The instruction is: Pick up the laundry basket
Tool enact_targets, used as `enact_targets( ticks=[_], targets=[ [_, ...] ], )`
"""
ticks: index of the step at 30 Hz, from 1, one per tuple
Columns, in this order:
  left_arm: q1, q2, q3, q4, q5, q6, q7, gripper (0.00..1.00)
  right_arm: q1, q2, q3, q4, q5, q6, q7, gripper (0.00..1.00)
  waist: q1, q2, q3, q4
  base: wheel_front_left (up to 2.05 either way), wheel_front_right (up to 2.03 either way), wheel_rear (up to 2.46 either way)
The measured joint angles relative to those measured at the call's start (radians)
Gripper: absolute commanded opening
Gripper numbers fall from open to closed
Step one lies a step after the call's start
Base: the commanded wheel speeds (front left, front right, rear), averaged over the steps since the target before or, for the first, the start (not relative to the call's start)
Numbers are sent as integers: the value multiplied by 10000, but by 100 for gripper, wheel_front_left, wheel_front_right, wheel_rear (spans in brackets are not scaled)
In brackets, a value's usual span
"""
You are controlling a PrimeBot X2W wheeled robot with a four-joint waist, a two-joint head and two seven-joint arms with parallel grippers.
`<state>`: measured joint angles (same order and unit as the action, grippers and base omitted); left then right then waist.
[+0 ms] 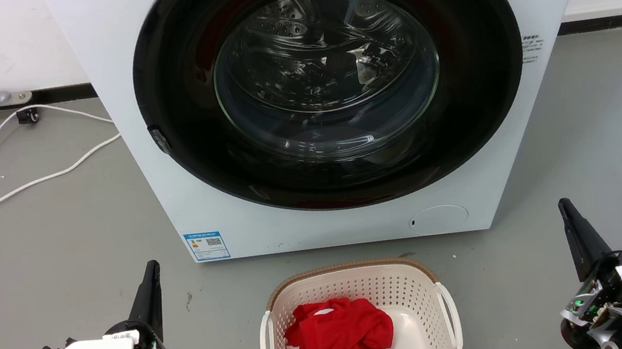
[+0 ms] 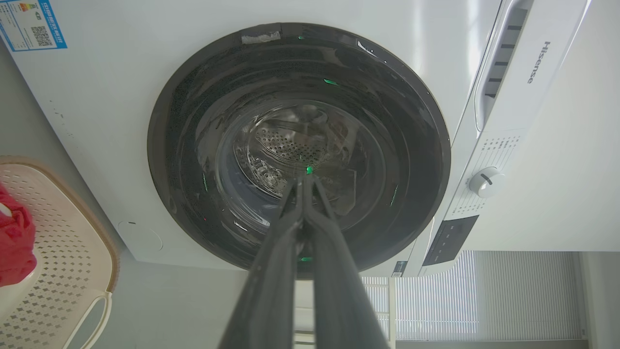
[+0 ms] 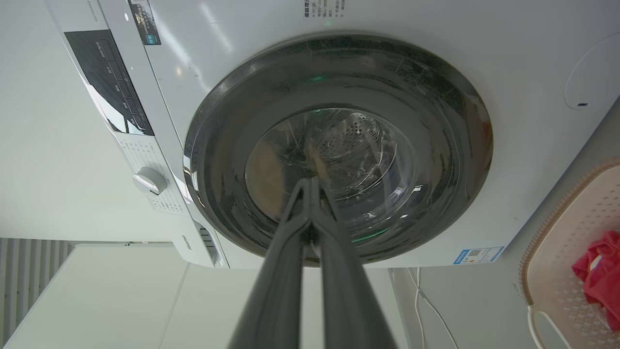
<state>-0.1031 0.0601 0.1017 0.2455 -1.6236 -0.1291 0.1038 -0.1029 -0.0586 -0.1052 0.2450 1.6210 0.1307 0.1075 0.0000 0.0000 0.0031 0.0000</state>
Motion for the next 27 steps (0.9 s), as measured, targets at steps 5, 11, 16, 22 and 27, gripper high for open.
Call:
enact_targets(
  ticks=[5,11,16,22,27],
  targets=[
    [-1,-6,8,0,2,0,2,0,0,4,-6,0,-2,0,2,0,0,0,0,0,0,0,0],
    [-1,-13,15,2,10,0,4,0,0,8,-12,0,-13,0,4,0,0,0,0,0,0,0,0],
    [-1,-21,23,2,13,0,8,0,-1,12,-17,0,-13,0,21,0,0,0,0,0,0,0,0],
    [-2,-25,33,2,15,0,33,0,-1,15,-25,0,-15,0,31,0,0,0,0,0,0,0,0],
    [-2,-31,38,2,15,0,35,0,-2,19,-27,2,-17,0,31,0,0,0,0,0,0,0,0]
  ],
)
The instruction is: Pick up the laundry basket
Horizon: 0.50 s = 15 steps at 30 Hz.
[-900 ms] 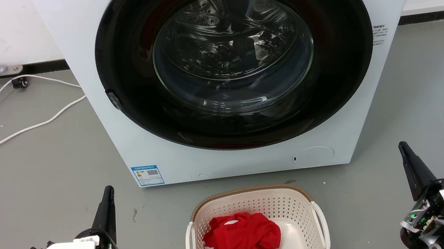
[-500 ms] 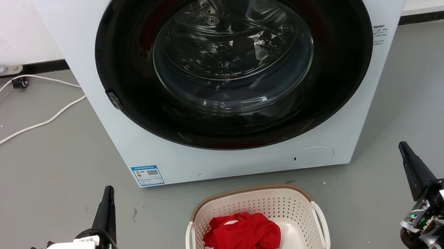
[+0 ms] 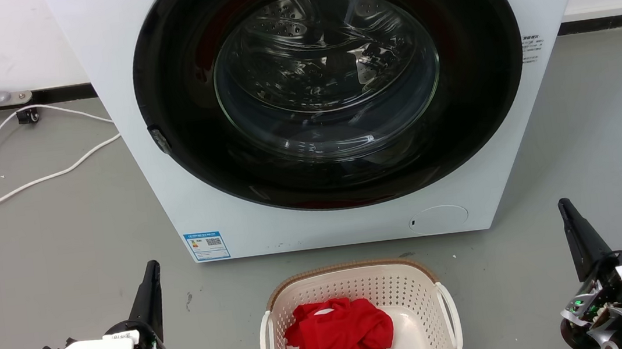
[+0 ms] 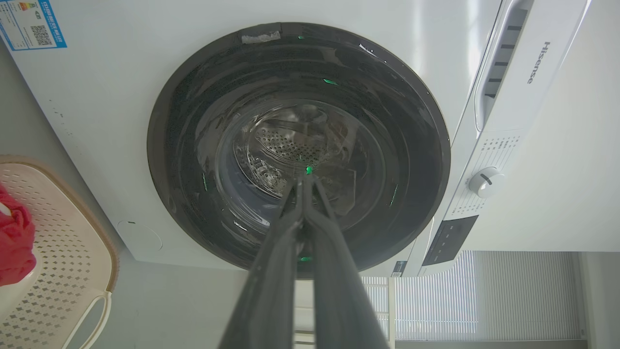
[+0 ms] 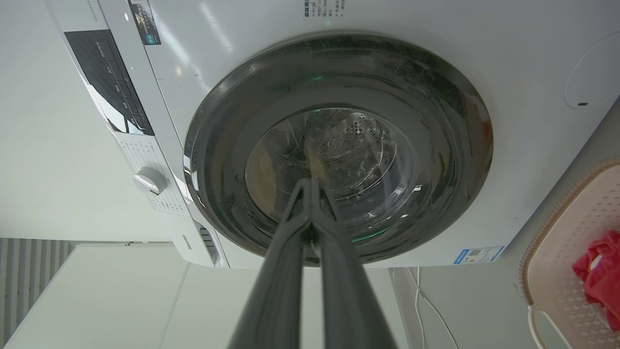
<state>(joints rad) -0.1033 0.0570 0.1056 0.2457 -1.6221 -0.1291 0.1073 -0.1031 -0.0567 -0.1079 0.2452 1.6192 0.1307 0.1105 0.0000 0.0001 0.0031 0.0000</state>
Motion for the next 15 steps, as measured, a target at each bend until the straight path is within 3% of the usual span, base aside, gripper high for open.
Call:
enact_targets(
  ticks=[12,13,14,15],
  targets=[
    [-1,-8,13,0,4,0,4,0,0,8,-12,0,-10,0,2,0,0,-1,0,0,0,0,0],
    [-1,-8,15,4,4,2,6,100,0,8,-12,4,-10,0,2,100,0,0,0,0,0,0,0],
    [35,-17,8,65,0,2,-4,0,45,12,-4,63,-8,0,0,0,0,0,-1,0,0,0,0],
    [108,-35,-2,151,0,8,-6,100,122,19,2,148,-8,0,0,100,0,0,0,-1,0,0,0]
  ],
)
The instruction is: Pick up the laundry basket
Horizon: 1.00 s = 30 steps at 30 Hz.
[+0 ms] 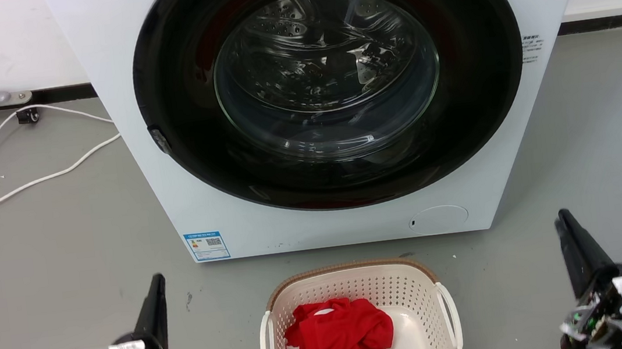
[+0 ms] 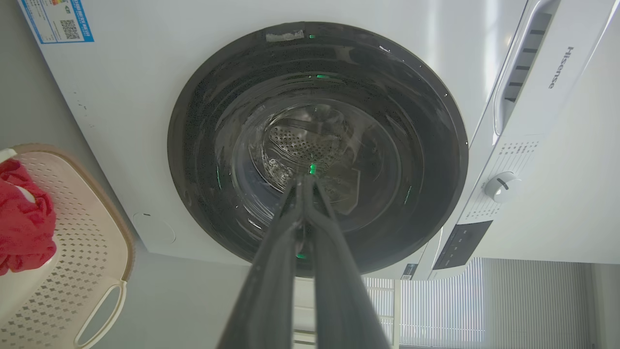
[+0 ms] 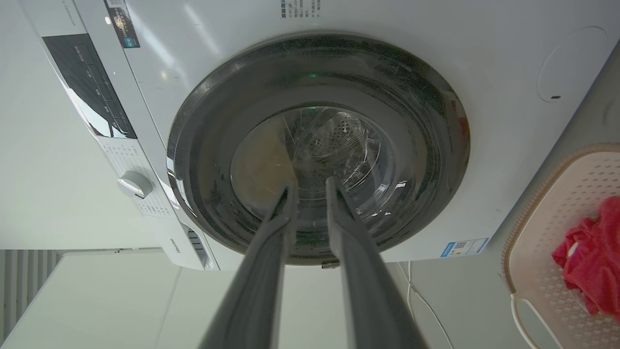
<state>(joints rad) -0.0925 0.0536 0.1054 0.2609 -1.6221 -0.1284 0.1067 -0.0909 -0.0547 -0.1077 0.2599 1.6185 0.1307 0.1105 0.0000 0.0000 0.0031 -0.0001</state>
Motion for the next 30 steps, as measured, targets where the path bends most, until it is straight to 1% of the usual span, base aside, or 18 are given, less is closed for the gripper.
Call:
enact_targets(
  ticks=[5,19,23,30],
  targets=[
    [414,-73,-33,307,4,6,-71,100,442,56,59,293,-4,-2,-82,100,0,0,1,0,0,0,0],
    [639,-73,-59,-69,656,4,-744,100,550,59,276,-94,-453,-2,-757,100,-1,0,8,8,0,0,0],
    [650,-75,226,-119,1101,4,-913,100,550,59,226,-128,-1030,-2,-928,100,-1,0,1,26,0,0,0],
    [651,-71,717,-265,2006,4,-1193,100,546,61,40,-328,-2669,-2,-1204,100,0,0,-11,53,0,0,0]
  ],
)
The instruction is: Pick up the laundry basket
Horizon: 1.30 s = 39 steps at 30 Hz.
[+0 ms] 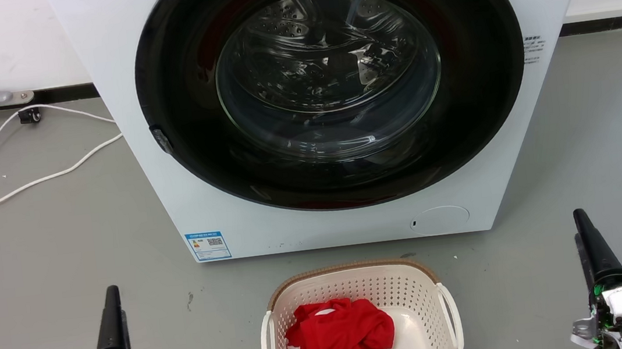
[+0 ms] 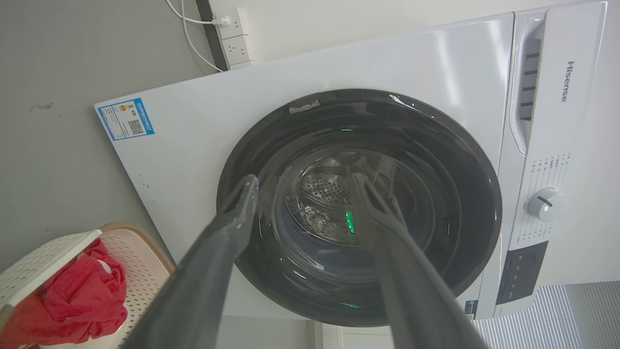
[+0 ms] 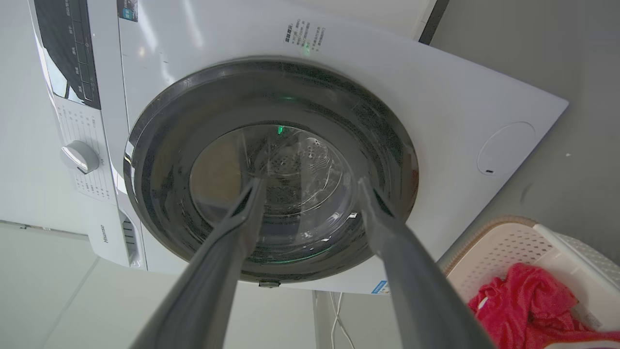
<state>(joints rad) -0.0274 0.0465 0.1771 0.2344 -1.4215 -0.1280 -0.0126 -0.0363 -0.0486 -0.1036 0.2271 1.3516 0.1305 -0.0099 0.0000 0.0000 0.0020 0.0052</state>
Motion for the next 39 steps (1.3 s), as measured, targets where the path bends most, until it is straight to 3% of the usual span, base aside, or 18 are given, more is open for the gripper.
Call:
enact_targets(
  ticks=[11,15,18,32,39],
  targets=[
    [31,2,418,-1141,2504,142,-435,100,-17,0,21,-1208,-4123,0,-433,100,0,0,32,4,0,0,0],
    [167,-2,242,-1703,3356,522,-543,100,2,-2,288,-1653,-5216,0,-558,100,0,0,53,-4,0,0,0],
    [283,8,-2,-1990,3914,711,-646,100,30,-2,393,-1881,-5846,0,-663,100,0,0,64,-13,0,0,0],
    [651,6,-1170,-2911,7204,581,-1070,100,279,-2,644,-2192,-8222,2,-1083,100,0,0,74,-50,0,0,0],
    [760,10,-1699,-3072,8742,851,-1250,100,375,-4,675,-2215,-9166,2,-1275,100,0,0,67,-54,0,0,0]
  ],
)
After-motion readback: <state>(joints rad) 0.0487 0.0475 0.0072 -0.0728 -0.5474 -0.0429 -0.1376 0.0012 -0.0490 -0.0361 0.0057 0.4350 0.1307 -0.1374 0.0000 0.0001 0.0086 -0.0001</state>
